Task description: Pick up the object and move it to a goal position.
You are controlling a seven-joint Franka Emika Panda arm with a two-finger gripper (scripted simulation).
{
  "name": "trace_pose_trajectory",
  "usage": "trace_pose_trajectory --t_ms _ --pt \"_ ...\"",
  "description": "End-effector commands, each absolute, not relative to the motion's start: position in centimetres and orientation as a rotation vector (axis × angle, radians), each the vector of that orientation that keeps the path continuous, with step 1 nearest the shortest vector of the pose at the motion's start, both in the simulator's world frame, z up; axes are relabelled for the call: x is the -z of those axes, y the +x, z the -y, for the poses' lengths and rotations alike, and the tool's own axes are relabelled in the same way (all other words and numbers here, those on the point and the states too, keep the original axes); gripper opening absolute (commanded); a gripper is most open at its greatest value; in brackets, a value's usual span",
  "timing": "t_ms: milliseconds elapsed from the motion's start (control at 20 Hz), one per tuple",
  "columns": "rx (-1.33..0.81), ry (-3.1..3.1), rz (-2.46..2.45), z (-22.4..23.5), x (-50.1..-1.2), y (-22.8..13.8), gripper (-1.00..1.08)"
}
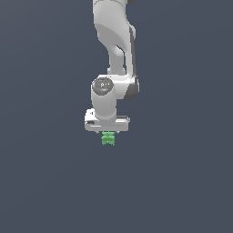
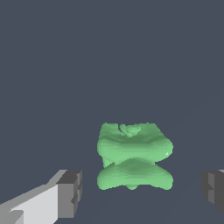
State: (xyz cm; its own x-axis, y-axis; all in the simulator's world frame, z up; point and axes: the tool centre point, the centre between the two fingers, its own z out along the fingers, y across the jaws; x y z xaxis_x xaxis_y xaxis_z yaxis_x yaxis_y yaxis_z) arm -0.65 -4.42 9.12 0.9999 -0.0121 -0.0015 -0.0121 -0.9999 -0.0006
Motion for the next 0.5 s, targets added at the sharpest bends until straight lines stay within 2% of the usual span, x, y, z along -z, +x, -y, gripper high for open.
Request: trace_pose_trajectory --t_ms 0,450 --pt "-0.002 -3.141 -0.019 4.4 -8.9 -0.6 1.0" --pt "-0.001 -3.141 -0.015 4.4 -5.0 -0.8 1.0"
